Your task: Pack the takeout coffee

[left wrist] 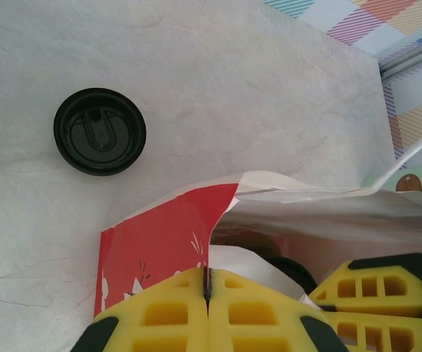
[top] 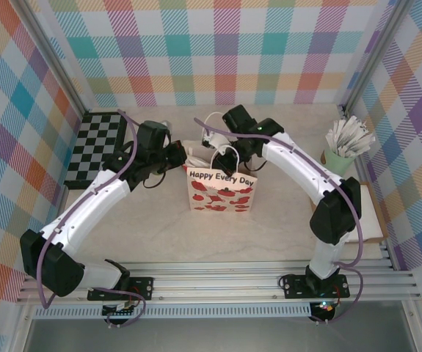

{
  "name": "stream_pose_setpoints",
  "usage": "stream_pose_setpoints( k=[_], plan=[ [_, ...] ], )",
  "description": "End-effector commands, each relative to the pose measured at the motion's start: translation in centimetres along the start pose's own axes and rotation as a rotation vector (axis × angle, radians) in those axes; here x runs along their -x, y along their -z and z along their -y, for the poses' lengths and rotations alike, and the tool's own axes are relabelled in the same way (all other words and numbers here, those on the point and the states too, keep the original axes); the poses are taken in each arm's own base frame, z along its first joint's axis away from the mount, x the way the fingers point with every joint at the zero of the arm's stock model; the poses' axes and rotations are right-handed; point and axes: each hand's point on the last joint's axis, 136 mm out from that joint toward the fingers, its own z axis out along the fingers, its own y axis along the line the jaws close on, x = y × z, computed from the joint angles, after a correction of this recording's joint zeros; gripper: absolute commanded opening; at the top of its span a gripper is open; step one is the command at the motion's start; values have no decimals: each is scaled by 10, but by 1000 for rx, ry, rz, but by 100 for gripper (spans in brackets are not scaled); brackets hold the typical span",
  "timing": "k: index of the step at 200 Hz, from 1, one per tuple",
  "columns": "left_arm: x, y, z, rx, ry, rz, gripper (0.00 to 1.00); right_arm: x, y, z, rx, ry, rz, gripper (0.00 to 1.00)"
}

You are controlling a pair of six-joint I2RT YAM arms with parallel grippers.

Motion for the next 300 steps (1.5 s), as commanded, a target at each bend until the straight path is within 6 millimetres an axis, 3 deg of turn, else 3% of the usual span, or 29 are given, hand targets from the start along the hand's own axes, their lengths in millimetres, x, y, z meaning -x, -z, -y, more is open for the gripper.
stream_pose_setpoints(
  k=[1,34,74,104,111,116,119,148,177,206,269,300],
  plan=[
    [2,-2,-1,14,15,7,0,9,10,0,-23,31,24,24],
    [3,0,-4,36,22,18,0,30,47,-7,-60,53,135,43],
    [7,2,-5,53,26,32,0,48,95,-14,-130,32,264,58],
    [9,2,-5,59,3,36,0,59,129,5,-294,-54,385,70],
    [8,1,-4,56,-7,28,0,60,137,10,-338,-81,412,78],
    [8,0,-3,53,-14,20,0,61,143,15,-372,-105,432,97],
    [8,-1,-3,54,-18,15,0,62,148,19,-399,-121,447,100],
    [7,-6,-1,57,-24,-2,0,59,189,45,-578,-294,547,100],
    [11,-13,2,53,-31,1,0,42,213,67,-735,-433,587,100],
    [16,-16,5,54,-48,6,0,17,223,86,-831,-563,580,100],
    [25,-10,7,52,-96,46,3,-18,245,98,-918,-667,662,100],
    [24,-4,20,-5,-178,9,6,-42,253,107,-961,-750,696,100]
  ],
)
